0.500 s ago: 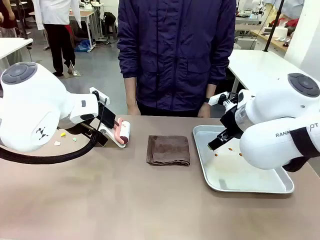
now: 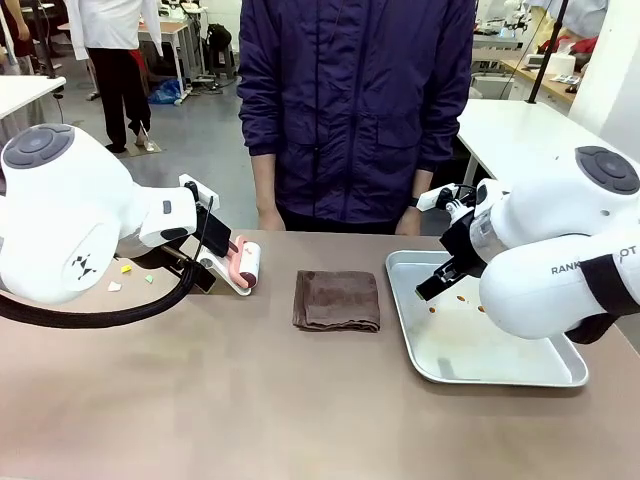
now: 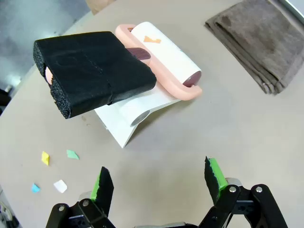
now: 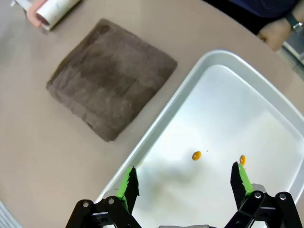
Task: Clean the surface of the table.
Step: Hold the Lint Roller with your left hand and the towel with your right hand.
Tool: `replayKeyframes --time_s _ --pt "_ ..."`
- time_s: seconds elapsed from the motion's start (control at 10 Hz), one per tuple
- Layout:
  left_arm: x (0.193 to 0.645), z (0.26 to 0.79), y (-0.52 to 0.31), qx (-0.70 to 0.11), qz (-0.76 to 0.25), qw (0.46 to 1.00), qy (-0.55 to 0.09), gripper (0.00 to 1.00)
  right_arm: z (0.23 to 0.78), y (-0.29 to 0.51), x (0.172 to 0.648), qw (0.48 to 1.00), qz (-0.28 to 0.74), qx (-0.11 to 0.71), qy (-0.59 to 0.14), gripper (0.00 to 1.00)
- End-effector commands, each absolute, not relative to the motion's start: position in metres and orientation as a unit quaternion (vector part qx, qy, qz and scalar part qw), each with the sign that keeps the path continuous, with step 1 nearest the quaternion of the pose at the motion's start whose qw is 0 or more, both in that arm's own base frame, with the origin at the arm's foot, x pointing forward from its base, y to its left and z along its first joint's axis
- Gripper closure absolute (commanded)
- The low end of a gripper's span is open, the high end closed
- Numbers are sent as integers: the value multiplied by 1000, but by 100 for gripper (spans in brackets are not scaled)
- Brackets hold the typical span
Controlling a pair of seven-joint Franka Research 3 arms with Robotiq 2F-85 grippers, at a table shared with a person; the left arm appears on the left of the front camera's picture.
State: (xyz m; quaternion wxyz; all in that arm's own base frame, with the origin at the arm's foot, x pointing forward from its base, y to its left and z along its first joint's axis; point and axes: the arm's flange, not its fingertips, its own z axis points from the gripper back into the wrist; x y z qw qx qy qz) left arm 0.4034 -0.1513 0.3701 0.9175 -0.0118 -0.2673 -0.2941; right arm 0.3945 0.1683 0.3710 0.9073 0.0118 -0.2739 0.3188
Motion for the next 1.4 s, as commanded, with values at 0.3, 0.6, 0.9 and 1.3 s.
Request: replayKeyframes --time_s 0.3,0.6,0.9,1.3 --pt "403 370 -151 -12 -294 917 -267 0 371 168 395 907 319 12 -274 0" --pt "403 370 -151 -12 -294 917 -267 0 371 168 395 907 319 12 -274 0" --pt "385 396 -121 -91 -215 950 -209 0 402 151 383 950 252 53 -174 0" --pt "349 442 -72 -224 -99 961 -128 0 435 98 347 949 166 246 -103 0"
